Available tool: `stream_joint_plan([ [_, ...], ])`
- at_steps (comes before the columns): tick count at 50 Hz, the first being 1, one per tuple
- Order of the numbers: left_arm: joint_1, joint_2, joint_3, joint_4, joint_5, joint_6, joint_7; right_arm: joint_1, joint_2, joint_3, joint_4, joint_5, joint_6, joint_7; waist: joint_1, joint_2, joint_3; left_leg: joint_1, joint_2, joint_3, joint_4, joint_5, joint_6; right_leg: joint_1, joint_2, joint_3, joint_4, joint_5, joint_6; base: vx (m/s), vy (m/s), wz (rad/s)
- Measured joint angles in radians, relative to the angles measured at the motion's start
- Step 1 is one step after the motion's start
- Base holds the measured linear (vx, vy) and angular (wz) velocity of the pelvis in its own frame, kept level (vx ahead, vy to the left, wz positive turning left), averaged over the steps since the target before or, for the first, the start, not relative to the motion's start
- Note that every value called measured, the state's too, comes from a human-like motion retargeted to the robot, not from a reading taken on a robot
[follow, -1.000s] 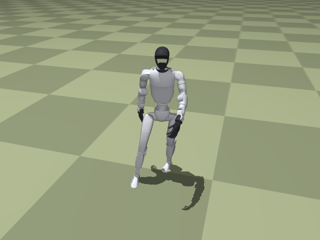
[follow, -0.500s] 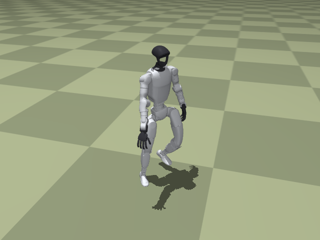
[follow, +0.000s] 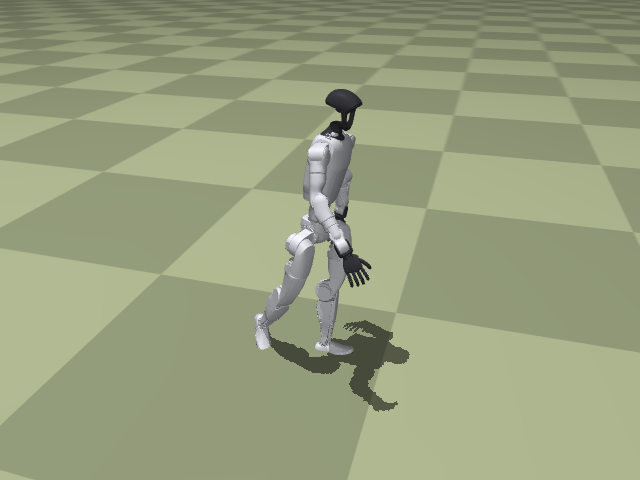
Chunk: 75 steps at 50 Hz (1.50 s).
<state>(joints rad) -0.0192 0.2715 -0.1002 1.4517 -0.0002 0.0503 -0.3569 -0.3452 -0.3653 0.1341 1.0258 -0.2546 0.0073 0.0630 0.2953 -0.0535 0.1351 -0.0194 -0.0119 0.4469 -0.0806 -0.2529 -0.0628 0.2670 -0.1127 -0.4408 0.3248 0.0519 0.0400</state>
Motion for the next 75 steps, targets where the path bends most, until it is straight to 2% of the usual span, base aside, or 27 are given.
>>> stream_joint_plan([
  [2, -0.072, -0.001, -0.033, -0.008, 0.020, -0.004, 0.026, 0.077, 0.024, 0.002, 0.028, 0.006, 0.004, 0.003, -0.033, 0.016, -0.018, 0.011, 0.015, -0.053, 0.024, -0.029, 0.013, -0.115, -0.006, 0.060, 0.230, 0.037, -0.019, 0.53, 0.15, 1.16],
  [5, -0.205, 0.004, -0.094, -0.034, 0.055, 0.008, 0.101, 0.186, 0.058, -0.001, 0.085, 0.027, 0.025, -0.014, -0.094, 0.029, -0.036, 0.019, 0.014, -0.142, 0.057, -0.062, 0.023, -0.303, 0.032, 0.204, 0.499, 0.022, -0.001, 0.49, 0.10, 1.42],
  [7, -0.297, 0.010, -0.140, -0.065, 0.076, 0.015, 0.150, 0.257, 0.076, 0.006, 0.125, 0.040, 0.037, -0.022, -0.141, 0.043, -0.036, 0.037, 0.013, -0.200, 0.077, -0.081, 0.017, -0.387, 0.050, 0.249, 0.585, -0.017, -0.003, 0.48, 0.08, 1.51],
  [10, -0.446, 0.019, -0.215, -0.127, 0.096, 0.016, 0.206, 0.349, 0.098, 0.030, 0.178, 0.054, 0.045, -0.013, -0.215, 0.062, -0.029, 0.065, 0.007, -0.284, 0.105, -0.106, 0.004, -0.486, 0.032, 0.259, 0.623, -0.067, -0.036, 0.46, 0.05, 1.50],
  [14, -0.627, 0.044, -0.321, -0.260, 0.081, -0.016, 0.238, 0.453, 0.116, 0.079, 0.218, 0.078, 0.042, 0.022, -0.317, 0.080, -0.016, 0.107, 0.000, -0.384, 0.128, -0.130, -0.012, -0.562, 0.005, 0.248, 0.473, -0.128, -0.070, 0.45, -0.02, 1.40],
  [17, -0.745, 0.081, -0.416, -0.404, 0.048, -0.054, 0.242, 0.516, 0.122, 0.109, 0.225, 0.105, 0.046, 0.041, -0.386, 0.073, -0.006, 0.144, -0.018, -0.446, 0.137, -0.147, -0.021, -0.567, -0.008, 0.246, 0.217, -0.120, -0.056, 0.46, -0.09, 1.21],
  [20, -0.858, 0.143, -0.525, -0.589, 0.018, -0.097, 0.244, 0.564, 0.122, 0.123, 0.216, 0.125, 0.064, 0.052, -0.451, 0.032, 0.011, 0.202, -0.065, -0.507, 0.144, -0.169, -0.024, -0.515, -0.029, 0.280, -0.145, -0.020, 0.008, 0.51, -0.16, 1.10],
  [22, -0.936, 0.202, -0.595, -0.730, 0.045, -0.124, 0.251, 0.584, 0.123, 0.123, 0.200, 0.102, 0.080, 0.072, -0.479, -0.003, 0.028, 0.256, -0.089, -0.537, 0.143, -0.187, -0.024, -0.487, -0.048, 0.278, -0.330, 0.062, 0.078, 0.57, -0.20, 0.70],
  [25, -1.051, 0.300, -0.686, -0.955, 0.161, -0.177, 0.250, 0.606, 0.123, 0.118, 0.167, 0.047, 0.078, 0.126, -0.492, -0.026, 0.029, 0.315, -0.088, -0.553, 0.137, -0.202, -0.032, -0.510, -0.044, 0.238, -0.412, 0.073, 0.170, 0.58, -0.22, 0.16],
  [26, -1.090, 0.329, -0.711, -1.031, 0.193, -0.193, 0.252, 0.608, 0.117, 0.115, 0.155, 0.040, 0.075, 0.139, -0.492, -0.026, 0.019, 0.325, -0.084, -0.556, 0.139, -0.199, -0.035, -0.516, -0.037, 0.235, -0.412, 0.079, 0.175, 0.59, -0.22, -0.06],
  [30, -1.237, 0.426, -0.795, -1.313, 0.291, -0.248, 0.273, 0.599, 0.082, 0.103, 0.112, 0.044, 0.064, 0.164, -0.486, -0.030, -0.028, 0.356, -0.083, -0.576, 0.167, -0.150, -0.038, -0.486, -0.024, 0.237, -0.412, 0.155, 0.148, 0.63, -0.23, -0.14],
  [35, -1.381, 0.495, -0.879, -1.570, 0.393, -0.275, 0.319, 0.538, 0.034, 0.124, 0.078, 0.129, 0.048, 0.108, -0.468, -0.067, -0.070, 0.325, -0.125, -0.568, 0.378, 0.031, -0.011, -0.365, -0.045, 0.273, -0.412, 0.028, 0.111, 0.69, -0.25, -0.25],
  [39, -1.471, 0.526, -0.943, -1.699, 0.427, -0.263, 0.345, 0.465, 0.000, 0.135, 0.039, 0.186, 0.045, 0.031, -0.459, -0.103, -0.122, 0.068, -0.150, -0.457, 0.817, 0.143, 0.041, -0.327, -0.078, 0.294, -0.382, -0.051, 0.078, 0.60, -0.21, -0.13],
  [41, -1.511, 0.533, -0.966, -1.738, 0.424, -0.255, 0.362, 0.426, -0.019, 0.127, 0.007, 0.196, 0.046, -0.002, -0.436, -0.110, -0.137, -0.057, -0.130, -0.383, 0.979, 0.136, 0.079, -0.315, -0.078, 0.308, -0.375, -0.080, 0.069, 0.54, -0.17, -0.38],
  [44, -1.561, 0.535, -0.990, -1.766, 0.413, -0.251, 0.375, 0.361, -0.046, 0.121, -0.047, 0.200, 0.045, -0.030, -0.373, -0.126, -0.136, -0.186, -0.102, -0.285, 1.076, 0.043, 0.140, -0.294, -0.075, 0.350, -0.369, -0.112, 0.072, 0.52, -0.13, -0.81],
  [48, -1.597, 0.533, -1.001, -1.769, 0.400, -0.250, 0.376, 0.277, -0.077, 0.126, -0.122, 0.186, 0.041, -0.041, -0.272, -0.158, -0.110, -0.276, -0.110, -0.218, 0.953, -0.060, 0.173, -0.265, -0.082, 0.423, -0.355, -0.145, 0.088, 0.50, -0.06, -1.03],
  [52, -1.623, 0.534, -0.996, -1.760, 0.359, -0.237, 0.388, 0.206, -0.107, 0.132, -0.185, 0.161, 0.045, -0.046, -0.186, -0.153, -0.072, -0.285, -0.104, -0.219, 0.614, -0.016, 0.151, -0.230, -0.061, 0.485, -0.332, -0.178, 0.093, 0.51, 0.01, -0.91],
  [55, -1.642, 0.539, -0.993, -1.755, 0.304, -0.242, 0.395, 0.170, -0.122, 0.139, -0.213, 0.144, 0.041, -0.042, -0.135, -0.105, -0.036, -0.237, -0.050, -0.226, 0.304, 0.070, 0.110, -0.176, -0.004, 0.521, -0.317, -0.205, 0.084, 0.57, 0.08, -0.82],
  [58, -1.655, 0.544, -0.994, -1.750, 0.265, -0.265, 0.389, 0.155, -0.130, 0.150, -0.219, 0.134, 0.024, -0.031, -0.113, -0.052, -0.001, -0.196, 0.009, -0.202, 0.077, 0.117, 0.043, -0.089, 0.048, 0.540, -0.317, -0.230, 0.086, 0.62, 0.13, -0.52],
  [62, -1.660, 0.544, -1.003, -1.741, 0.253, -0.289, 0.366, 0.164, -0.118, 0.174, -0.190, 0.109, 0.010, -0.005, -0.117, -0.035, 0.011, -0.202, 0.039, -0.146, -0.007, 0.085, -0.032, 0.005, 0.060, 0.550, -0.319, -0.251, 0.099, 0.66, 0.17, -0.18],
  [65, -1.643, 0.542, -1.014, -1.740, 0.254, -0.295, 0.348, 0.216, -0.086, 0.192, -0.162, 0.083, 0.013, 0.011, -0.116, -0.048, -0.010, -0.181, 0.042, -0.108, -0.007, 0.106, -0.047, 0.047, 0.053, 0.564, -0.295, -0.250, 0.099, 0.70, 0.21, -0.15],
  [68, -1.638, 0.541, -1.005, -1.720, 0.263, -0.315, 0.308, 0.236, -0.051, 0.202, -0.091, 0.048, 0.010, 0.046, -0.136, -0.041, -0.025, -0.135, 0.049, -0.110, -0.007, 0.151, -0.038, 0.054, 0.071, 0.573, -0.216, -0.190, 0.097, 0.72, 0.24, 0.02],
  [70, -1.616, 0.541, -1.001, -1.711, 0.275, -0.334, 0.280, 0.279, -0.024, 0.213, -0.056, 0.038, 0.000, 0.069, -0.144, -0.037, -0.036, -0.083, 0.054, -0.115, -0.007, 0.139, -0.026, 0.040, 0.085, 0.582, -0.112, -0.107, 0.099, 0.75, 0.26, -0.07],
  [75, -1.562, 0.543, -0.992, -1.682, 0.321, -0.352, 0.238, 0.403, 0.026, 0.230, -0.002, 0.034, -0.014, 0.132, -0.166, -0.020, -0.082, -0.017, 0.080, -0.144, 0.054, 0.019, -0.002, -0.216, 0.132, 0.555, 0.397, 0.137, 0.113, 0.67, 0.26, 0.02],
])
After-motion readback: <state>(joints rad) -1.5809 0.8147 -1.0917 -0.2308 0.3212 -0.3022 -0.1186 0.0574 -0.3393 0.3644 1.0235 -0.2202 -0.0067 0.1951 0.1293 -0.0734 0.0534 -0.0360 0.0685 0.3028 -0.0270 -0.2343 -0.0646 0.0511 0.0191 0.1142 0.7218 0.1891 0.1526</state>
